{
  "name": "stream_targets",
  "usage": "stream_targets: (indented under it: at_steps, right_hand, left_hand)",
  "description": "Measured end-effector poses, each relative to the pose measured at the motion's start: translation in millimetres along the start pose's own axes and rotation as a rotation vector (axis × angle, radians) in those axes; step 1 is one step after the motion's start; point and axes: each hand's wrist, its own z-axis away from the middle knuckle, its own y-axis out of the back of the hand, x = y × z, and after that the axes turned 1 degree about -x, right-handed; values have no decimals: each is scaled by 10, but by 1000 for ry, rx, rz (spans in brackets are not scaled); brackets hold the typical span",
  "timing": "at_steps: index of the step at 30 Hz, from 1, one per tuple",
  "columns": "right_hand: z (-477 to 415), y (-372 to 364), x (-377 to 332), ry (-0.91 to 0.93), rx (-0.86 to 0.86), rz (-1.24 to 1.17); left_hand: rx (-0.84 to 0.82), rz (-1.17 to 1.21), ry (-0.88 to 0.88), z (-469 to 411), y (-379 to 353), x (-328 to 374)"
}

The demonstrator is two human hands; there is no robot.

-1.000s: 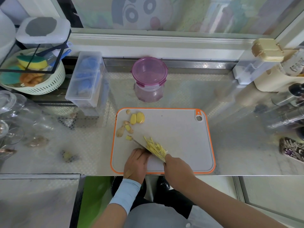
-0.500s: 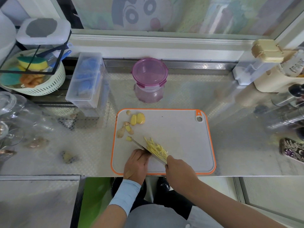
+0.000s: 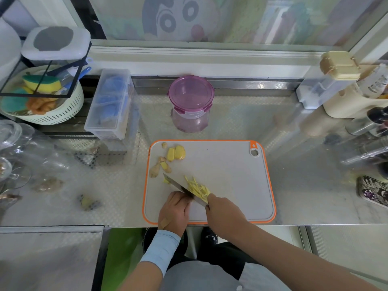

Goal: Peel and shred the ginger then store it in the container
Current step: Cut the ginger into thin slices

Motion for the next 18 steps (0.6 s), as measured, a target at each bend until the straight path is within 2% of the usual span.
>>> stream_targets:
  at_steps: [18]
  right_hand:
    - [-45,-29,-6,6,4,37]
  left_hand:
    - [3,-18,-7,21,-41,-27]
